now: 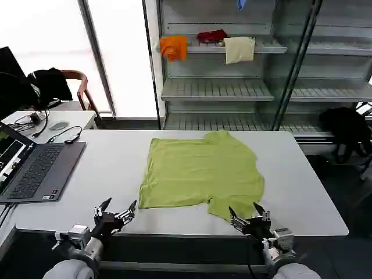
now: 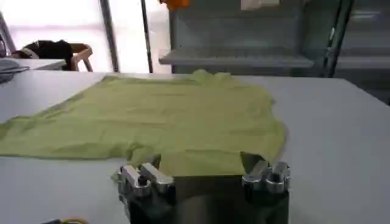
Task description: Fold and organize the clothes.
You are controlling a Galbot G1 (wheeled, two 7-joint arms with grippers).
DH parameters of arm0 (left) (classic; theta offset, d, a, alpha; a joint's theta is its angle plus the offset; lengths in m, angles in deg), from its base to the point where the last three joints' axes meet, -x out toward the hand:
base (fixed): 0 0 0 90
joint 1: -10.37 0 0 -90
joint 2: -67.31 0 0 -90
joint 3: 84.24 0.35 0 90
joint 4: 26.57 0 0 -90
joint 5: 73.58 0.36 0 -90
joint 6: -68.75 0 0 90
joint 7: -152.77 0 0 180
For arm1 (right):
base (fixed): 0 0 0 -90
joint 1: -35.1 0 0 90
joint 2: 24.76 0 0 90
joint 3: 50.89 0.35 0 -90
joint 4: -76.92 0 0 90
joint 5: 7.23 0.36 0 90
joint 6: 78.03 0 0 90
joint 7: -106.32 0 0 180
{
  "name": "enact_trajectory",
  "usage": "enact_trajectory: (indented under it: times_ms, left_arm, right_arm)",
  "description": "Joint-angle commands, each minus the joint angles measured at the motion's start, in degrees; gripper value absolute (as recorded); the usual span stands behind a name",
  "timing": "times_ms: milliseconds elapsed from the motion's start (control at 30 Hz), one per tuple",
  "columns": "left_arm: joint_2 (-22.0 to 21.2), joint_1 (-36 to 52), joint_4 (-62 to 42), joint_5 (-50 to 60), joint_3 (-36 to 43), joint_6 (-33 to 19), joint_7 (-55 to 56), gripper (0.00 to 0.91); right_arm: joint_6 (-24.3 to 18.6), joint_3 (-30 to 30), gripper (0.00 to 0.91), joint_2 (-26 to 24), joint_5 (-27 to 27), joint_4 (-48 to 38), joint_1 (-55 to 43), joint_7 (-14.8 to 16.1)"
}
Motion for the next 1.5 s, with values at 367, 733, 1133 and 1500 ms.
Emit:
enact_trajectory:
  times_ms: [367,733,1133,1500]
  left_arm:
    - [-2.8,2.2,-5.2,4.6,5.9,-1.7,2.8,0.907]
    - [-3.5,3.4,-8.3,8.0,7.5,-2.0,2.9,0.736]
    - [-3.4,3.9,-9.6,8.1,8.0,-2.3,2.5,0.01]
    - [-3.0,2.7,-7.3,8.1,7.8,-3.0,1.9,0.01]
  right_arm:
    - [-1.0,0.1,0.907,0.3,-0.6,-0.5,2.8,-0.6]
    - [-1.2,0.0,0.635,0.8,-1.7,-1.8,2.9,-0.6]
    - [-1.1,-0.5,0.0,1.1,-2.1,-2.3,2.1,-0.1]
    - [-1.7,-0.4,0.0,1.1,-1.6,-1.3,2.1,0.4]
